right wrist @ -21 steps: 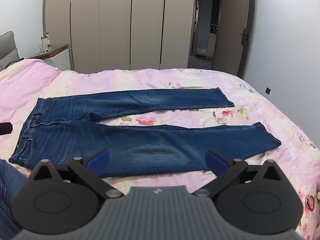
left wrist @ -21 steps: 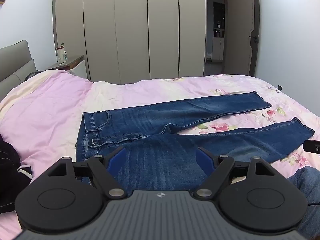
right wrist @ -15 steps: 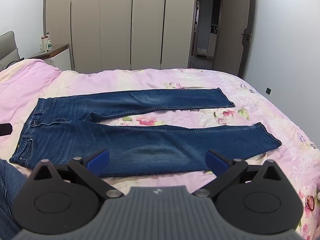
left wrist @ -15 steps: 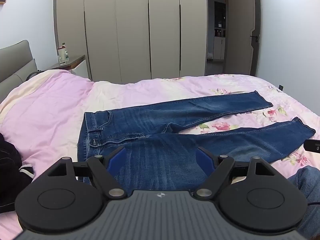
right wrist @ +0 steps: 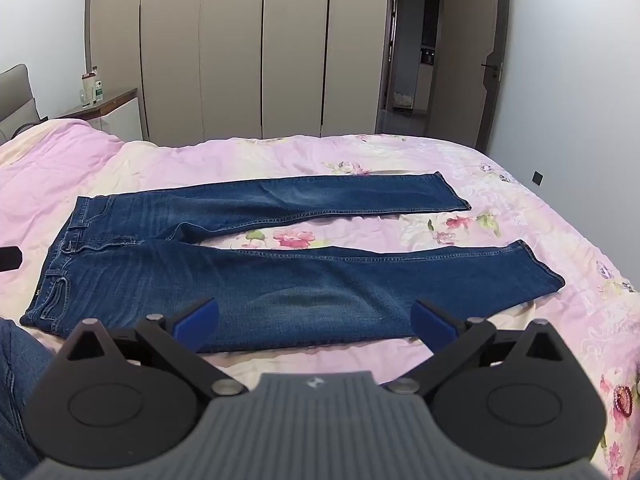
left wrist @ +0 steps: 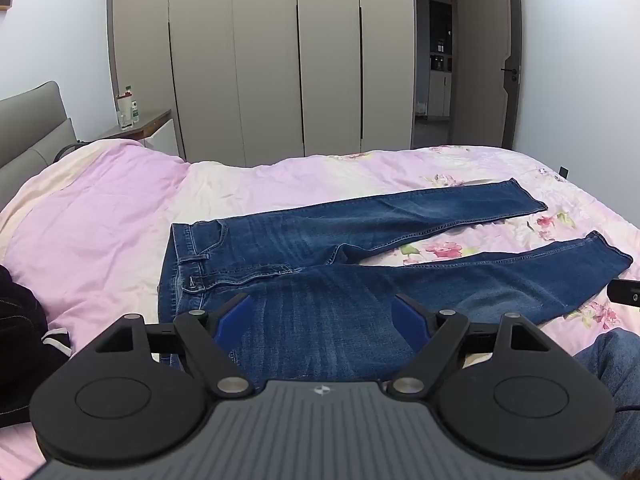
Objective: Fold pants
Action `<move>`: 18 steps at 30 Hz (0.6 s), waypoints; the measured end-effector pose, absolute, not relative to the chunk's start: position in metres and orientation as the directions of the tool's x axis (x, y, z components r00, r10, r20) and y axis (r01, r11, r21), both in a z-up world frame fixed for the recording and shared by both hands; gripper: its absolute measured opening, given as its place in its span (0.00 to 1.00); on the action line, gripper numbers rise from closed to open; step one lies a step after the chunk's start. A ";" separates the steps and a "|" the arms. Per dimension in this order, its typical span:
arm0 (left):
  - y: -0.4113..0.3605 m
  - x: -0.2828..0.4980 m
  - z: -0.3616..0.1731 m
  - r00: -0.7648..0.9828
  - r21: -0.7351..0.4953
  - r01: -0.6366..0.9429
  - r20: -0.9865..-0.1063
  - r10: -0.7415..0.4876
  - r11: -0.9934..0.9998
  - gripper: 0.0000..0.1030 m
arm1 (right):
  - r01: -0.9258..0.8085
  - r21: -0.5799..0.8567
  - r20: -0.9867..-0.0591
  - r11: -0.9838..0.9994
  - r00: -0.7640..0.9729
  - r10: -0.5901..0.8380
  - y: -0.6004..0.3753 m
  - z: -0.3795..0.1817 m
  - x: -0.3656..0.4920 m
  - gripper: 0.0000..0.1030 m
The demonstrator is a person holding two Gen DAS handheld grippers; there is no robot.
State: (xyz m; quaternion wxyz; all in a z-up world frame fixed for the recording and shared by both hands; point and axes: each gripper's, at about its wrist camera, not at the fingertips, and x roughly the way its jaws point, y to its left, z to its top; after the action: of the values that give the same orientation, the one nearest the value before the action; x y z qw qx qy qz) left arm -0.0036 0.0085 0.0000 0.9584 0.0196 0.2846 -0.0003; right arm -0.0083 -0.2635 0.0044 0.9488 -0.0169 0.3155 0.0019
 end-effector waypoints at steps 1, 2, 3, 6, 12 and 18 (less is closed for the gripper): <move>0.008 -0.003 -0.001 0.838 0.039 0.011 -0.546 0.012 0.999 0.90 | -0.014 -0.030 -0.598 0.999 0.801 -0.007 -0.263 0.005 -0.008 0.95; 0.009 -0.003 -0.001 0.838 0.039 0.011 -0.546 0.012 0.999 0.90 | -0.014 -0.031 -0.597 0.999 0.802 -0.007 -0.263 0.004 -0.009 0.95; 0.008 -0.003 -0.001 0.837 0.040 0.011 -0.546 0.013 0.999 0.90 | -0.015 -0.031 -0.597 0.999 0.802 -0.007 -0.263 0.004 -0.009 0.95; 0.008 -0.003 0.000 0.837 0.040 0.011 -0.546 0.013 0.999 0.90 | -0.014 -0.030 -0.598 0.999 0.801 -0.007 -0.263 0.003 -0.010 0.95; 0.008 -0.003 0.000 0.837 0.042 0.010 -0.546 0.014 0.999 0.90 | -0.012 -0.031 -0.597 0.999 0.803 -0.008 -0.263 0.003 -0.011 0.95; 0.009 -0.004 0.000 0.836 0.043 0.009 -0.549 0.016 0.999 0.90 | -0.010 -0.030 -0.598 0.999 0.801 -0.010 -0.263 0.003 -0.010 0.95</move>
State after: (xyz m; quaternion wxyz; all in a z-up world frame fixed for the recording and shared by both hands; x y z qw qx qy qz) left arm -0.0042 0.0095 -0.0001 0.9578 0.0218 0.2867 0.0018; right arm -0.0104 -0.2631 0.0030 0.9489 -0.0158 0.3152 0.0001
